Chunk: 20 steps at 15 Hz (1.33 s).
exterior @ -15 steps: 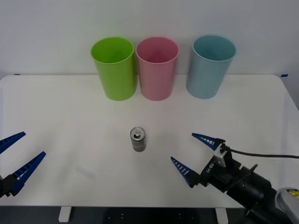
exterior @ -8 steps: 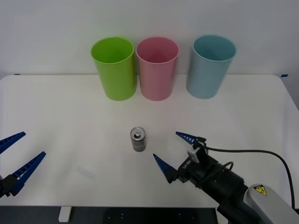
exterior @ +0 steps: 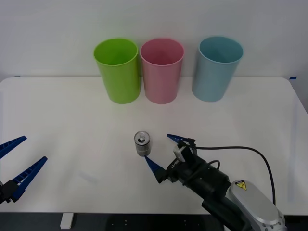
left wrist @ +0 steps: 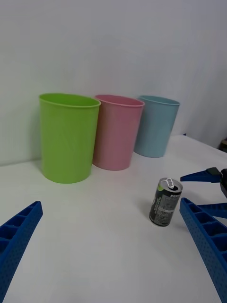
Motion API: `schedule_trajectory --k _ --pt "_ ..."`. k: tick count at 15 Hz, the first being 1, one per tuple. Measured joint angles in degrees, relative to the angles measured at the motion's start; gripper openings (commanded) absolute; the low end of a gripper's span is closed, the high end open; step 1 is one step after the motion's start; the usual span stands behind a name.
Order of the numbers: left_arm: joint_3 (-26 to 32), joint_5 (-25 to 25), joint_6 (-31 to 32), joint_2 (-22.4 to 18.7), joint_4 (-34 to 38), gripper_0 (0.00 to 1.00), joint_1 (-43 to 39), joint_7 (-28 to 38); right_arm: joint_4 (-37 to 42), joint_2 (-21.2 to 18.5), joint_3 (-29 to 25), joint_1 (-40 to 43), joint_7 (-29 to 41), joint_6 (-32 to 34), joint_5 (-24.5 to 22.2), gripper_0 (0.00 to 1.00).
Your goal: Grasp the object on the table and drop it into the matching bin: aluminum can to the light blue bin, PET bottle to the pink bin.
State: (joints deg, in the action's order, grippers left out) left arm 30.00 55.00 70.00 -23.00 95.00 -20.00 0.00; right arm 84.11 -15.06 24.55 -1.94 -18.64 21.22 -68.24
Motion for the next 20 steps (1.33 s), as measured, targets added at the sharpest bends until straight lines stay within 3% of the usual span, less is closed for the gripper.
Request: schedule_trajectory --k 11,17,18,19,20 --pt "0.0 0.0 0.0 0.0 0.0 1.0 0.0 0.0 -13.3 6.7 1.4 -9.3 -1.9 -1.9 -0.6 1.0" --pt "0.0 0.0 0.0 0.0 0.0 1.0 0.0 0.0 -14.8 7.8 2.3 -11.0 -2.2 -2.9 -0.7 1.0" --pt "0.0 0.0 0.0 0.0 0.0 1.0 0.0 0.0 -14.8 7.8 2.3 -11.0 -2.2 -2.9 -0.7 0.15" --pt "0.0 0.0 0.0 0.0 0.0 1.0 0.0 0.0 -14.8 7.8 2.3 -11.0 -2.4 -2.8 -0.7 0.0" --pt "0.0 0.0 0.0 0.0 0.0 1.0 0.0 0.0 -14.8 7.8 2.3 -11.0 -2.6 -2.8 -0.7 0.0"
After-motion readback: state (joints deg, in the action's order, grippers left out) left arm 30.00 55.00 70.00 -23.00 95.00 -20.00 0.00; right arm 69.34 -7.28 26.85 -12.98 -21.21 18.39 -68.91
